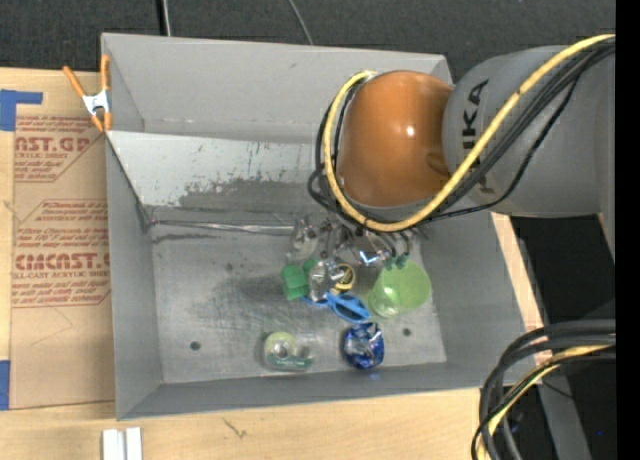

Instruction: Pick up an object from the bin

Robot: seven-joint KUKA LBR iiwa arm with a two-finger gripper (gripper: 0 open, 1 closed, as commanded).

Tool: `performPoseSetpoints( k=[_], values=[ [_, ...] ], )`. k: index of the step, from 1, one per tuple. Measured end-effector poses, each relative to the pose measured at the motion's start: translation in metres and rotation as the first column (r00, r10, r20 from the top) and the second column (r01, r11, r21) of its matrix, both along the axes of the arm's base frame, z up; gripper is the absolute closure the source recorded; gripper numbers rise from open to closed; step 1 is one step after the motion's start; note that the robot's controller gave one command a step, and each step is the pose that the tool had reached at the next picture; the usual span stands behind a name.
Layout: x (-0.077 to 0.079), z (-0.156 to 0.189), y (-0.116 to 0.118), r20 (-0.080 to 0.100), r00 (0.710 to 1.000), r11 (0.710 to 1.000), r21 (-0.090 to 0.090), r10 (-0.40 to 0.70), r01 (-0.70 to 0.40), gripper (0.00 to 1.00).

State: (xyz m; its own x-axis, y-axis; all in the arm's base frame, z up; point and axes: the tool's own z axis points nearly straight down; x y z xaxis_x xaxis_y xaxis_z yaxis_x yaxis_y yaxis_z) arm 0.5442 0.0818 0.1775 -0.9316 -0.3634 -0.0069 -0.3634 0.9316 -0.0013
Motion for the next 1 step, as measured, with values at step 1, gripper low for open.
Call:
performPoseSetpoints(
  k=[1],
  values=[
    [0.0009, 0.0069, 0.0007, -0.003, 1.000, 1.000, -0.001, 0.000, 0.000, 1.00]
  ],
)
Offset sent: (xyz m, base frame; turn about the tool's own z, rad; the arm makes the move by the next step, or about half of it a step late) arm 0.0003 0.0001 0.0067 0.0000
